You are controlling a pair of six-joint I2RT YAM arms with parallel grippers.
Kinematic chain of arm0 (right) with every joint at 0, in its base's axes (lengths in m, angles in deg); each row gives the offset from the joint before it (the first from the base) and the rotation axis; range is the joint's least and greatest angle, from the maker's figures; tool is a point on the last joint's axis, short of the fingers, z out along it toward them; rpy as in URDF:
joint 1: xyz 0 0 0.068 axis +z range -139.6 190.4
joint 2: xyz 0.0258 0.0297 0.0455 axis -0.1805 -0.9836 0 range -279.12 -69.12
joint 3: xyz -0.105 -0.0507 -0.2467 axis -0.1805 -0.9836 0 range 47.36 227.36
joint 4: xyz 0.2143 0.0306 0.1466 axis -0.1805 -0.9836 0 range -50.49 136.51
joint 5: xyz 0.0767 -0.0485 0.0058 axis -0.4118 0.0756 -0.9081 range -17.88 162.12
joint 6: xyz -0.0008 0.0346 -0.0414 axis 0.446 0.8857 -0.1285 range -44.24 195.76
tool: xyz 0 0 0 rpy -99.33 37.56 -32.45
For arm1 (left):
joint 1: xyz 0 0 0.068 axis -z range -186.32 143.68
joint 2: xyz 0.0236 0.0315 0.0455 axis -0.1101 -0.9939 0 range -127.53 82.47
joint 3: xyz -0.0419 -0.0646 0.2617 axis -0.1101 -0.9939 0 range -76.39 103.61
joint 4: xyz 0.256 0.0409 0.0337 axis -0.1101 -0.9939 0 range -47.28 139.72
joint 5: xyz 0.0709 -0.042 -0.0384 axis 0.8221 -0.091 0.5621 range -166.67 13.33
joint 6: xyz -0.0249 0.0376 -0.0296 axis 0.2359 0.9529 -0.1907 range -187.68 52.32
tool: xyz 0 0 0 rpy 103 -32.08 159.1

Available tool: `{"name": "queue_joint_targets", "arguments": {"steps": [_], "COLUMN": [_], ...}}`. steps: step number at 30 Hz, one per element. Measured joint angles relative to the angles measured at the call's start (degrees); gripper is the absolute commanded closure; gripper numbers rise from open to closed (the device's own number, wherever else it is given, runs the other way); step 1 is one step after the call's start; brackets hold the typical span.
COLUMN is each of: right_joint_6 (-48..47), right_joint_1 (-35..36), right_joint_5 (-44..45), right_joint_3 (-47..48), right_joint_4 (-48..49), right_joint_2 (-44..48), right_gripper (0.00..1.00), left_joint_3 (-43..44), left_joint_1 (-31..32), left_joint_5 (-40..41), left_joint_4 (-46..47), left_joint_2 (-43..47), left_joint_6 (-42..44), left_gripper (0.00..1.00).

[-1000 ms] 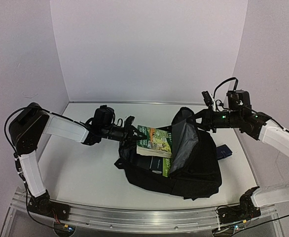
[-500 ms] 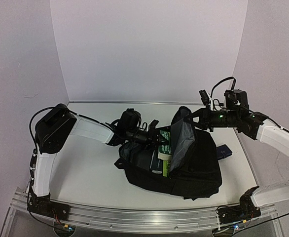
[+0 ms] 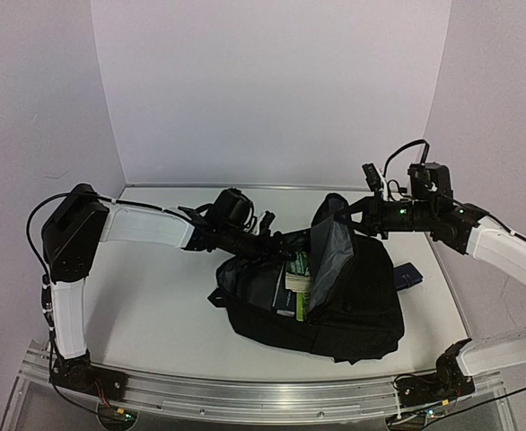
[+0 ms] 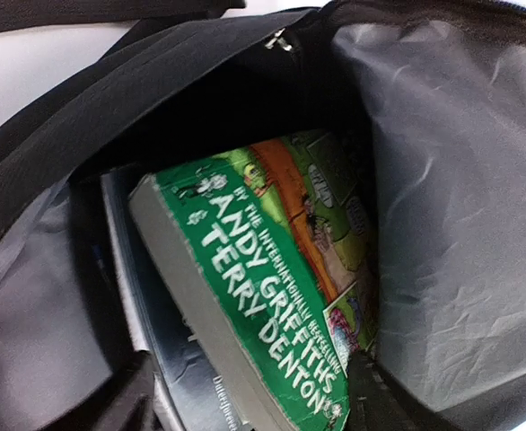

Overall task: Pack the student bag
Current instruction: Place the book in the student bag.

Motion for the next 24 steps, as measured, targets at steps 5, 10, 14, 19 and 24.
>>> {"name": "queue_joint_targets", "arguments": {"steps": [5, 10, 14, 19, 24], "right_joint_6": [0.02, 0.02, 0.01, 0.02, 0.04], "right_joint_1": [0.0, 0.01, 0.18, 0.22, 0.22], "right_joint_5": [-0.02, 0.0, -0.02, -0.04, -0.04], "right_joint_3": [0.0, 0.0, -0.04, -0.07, -0.07], "right_joint_4": [0.35, 0.55, 1.07, 1.24, 1.37], "right_joint_2": [-0.09, -0.29, -0.4, -0.56, -0.56], "right_gripper": [1.0, 1.0, 1.0, 1.0, 1.0], "left_joint_3": [0.21, 2.07, 4.48, 9.25, 13.17], "left_joint_1": [0.38, 1.66, 3.16, 4.43, 6.03], "left_joint_5": [1.22, 1.13, 0.84, -0.97, -2.28], "left_joint_4": [-2.96, -4.11, -4.04, -3.05, -1.65], "left_joint_2": [0.21, 0.09, -0.7, -5.49, -9.81], "left_joint_6": [1.38, 1.67, 1.74, 1.15, 0.27], "left_gripper": [0.53, 0.67, 0.72, 0.72, 0.72]}}
